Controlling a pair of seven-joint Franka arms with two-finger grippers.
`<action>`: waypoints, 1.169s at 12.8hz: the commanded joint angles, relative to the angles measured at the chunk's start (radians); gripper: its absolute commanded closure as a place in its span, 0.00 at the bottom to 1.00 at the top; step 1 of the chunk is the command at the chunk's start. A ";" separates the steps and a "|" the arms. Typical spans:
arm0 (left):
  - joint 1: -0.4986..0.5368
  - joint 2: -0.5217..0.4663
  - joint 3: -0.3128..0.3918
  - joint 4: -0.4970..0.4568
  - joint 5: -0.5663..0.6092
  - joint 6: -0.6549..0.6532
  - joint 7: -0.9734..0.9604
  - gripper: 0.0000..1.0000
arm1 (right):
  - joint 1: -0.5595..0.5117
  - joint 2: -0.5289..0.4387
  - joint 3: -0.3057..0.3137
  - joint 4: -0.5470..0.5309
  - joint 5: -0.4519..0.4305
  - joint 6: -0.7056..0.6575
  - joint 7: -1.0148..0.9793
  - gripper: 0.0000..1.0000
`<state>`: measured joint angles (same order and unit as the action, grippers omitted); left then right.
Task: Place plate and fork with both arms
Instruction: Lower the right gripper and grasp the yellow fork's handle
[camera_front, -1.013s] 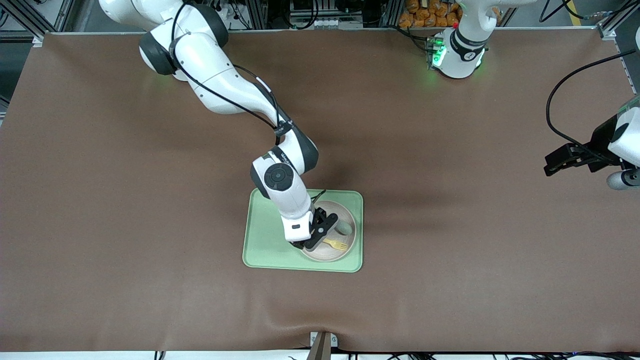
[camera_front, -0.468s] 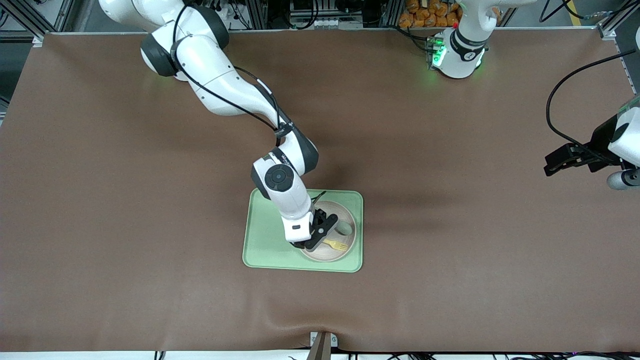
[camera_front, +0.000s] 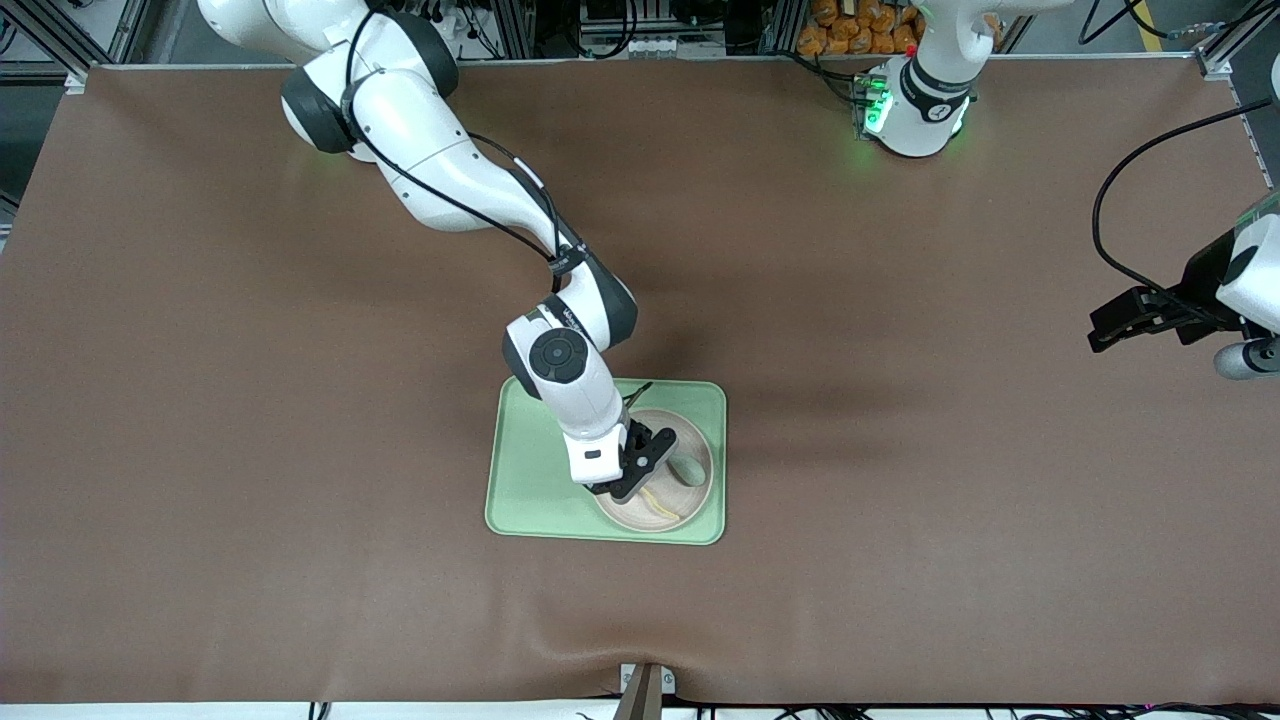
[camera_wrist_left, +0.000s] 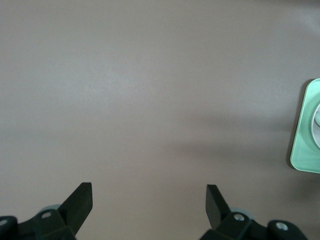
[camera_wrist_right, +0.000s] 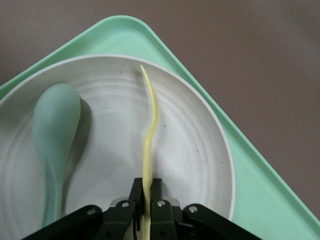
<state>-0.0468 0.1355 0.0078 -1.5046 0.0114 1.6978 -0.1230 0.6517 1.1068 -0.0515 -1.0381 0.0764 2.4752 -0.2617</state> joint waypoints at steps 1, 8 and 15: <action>0.001 0.000 -0.003 0.014 0.027 0.000 -0.006 0.00 | 0.005 0.007 -0.001 0.036 0.002 -0.031 0.002 1.00; 0.002 0.000 -0.003 0.012 0.027 0.000 -0.006 0.00 | -0.016 -0.056 0.021 0.035 0.046 -0.120 0.033 1.00; 0.001 0.000 -0.003 0.014 0.027 0.000 -0.006 0.00 | -0.090 -0.151 0.018 -0.063 0.186 -0.260 0.050 1.00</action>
<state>-0.0468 0.1355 0.0079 -1.5031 0.0114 1.6978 -0.1230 0.5823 1.0210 -0.0468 -1.0076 0.2355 2.2414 -0.2318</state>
